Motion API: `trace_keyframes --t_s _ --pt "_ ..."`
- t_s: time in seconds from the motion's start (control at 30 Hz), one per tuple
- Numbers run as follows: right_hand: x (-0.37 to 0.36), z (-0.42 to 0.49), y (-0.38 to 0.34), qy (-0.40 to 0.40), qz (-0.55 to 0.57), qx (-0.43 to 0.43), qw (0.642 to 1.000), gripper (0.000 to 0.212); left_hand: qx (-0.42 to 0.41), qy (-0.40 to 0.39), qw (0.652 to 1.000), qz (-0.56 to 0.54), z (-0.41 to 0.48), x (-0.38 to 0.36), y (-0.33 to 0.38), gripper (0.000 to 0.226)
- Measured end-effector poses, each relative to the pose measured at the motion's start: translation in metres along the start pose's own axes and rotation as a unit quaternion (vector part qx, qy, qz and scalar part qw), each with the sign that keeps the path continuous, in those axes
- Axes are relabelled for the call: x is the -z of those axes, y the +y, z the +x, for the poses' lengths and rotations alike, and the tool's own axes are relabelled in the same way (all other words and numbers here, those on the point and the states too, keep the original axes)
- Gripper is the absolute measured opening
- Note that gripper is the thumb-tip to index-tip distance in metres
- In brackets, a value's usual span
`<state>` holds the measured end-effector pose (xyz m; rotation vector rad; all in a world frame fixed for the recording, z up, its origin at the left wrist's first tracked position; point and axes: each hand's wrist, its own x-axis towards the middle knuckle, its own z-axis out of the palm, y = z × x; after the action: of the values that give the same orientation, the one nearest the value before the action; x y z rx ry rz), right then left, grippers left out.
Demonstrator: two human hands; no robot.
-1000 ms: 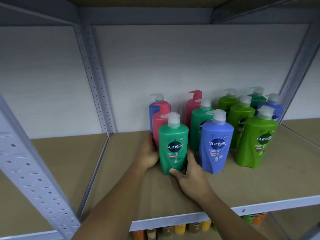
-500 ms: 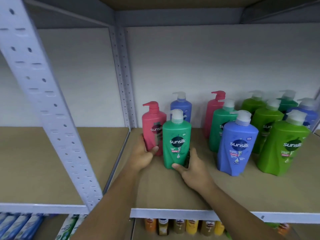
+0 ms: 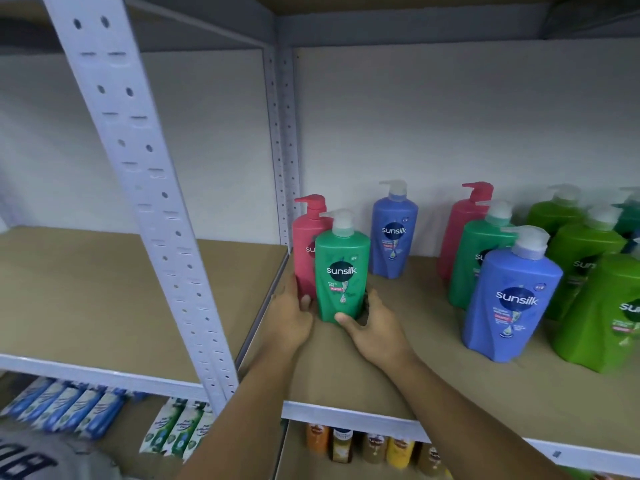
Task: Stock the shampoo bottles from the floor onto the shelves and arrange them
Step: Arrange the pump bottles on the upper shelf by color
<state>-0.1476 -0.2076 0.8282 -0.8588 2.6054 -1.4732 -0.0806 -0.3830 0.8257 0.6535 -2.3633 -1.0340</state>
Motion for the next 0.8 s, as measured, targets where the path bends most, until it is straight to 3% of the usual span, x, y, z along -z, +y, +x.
trace_keyframes --t_s 0.13,0.27,0.37,0.57,0.67,0.8 --pt "0.003 -0.002 0.007 -0.002 -0.017 0.015 1.0 0.052 -0.021 -0.065 0.988 0.14 -0.019 0.004 -0.005 0.067" --pt "0.003 -0.002 0.009 -0.005 -0.019 0.008 1.0 0.046 -0.075 -0.095 0.967 0.225 -0.042 0.009 -0.001 0.063" --pt "0.002 -0.002 0.008 -0.019 -0.007 0.014 1.0 0.047 -0.053 -0.111 0.967 0.223 -0.055 0.014 -0.001 0.063" --pt "-0.008 0.006 0.017 -0.07 -0.087 0.033 0.993 0.056 -0.054 -0.137 0.958 0.247 -0.07 0.024 0.0 0.061" --pt "-0.003 -0.002 0.009 -0.088 -0.17 0.058 0.98 0.065 -0.078 -0.15 0.952 0.255 -0.076 0.028 -0.001 0.055" --pt "0.016 -0.038 0.003 -0.118 -0.248 0.083 0.958 0.06 -0.157 -0.167 0.944 0.235 -0.088 0.027 -0.002 0.045"
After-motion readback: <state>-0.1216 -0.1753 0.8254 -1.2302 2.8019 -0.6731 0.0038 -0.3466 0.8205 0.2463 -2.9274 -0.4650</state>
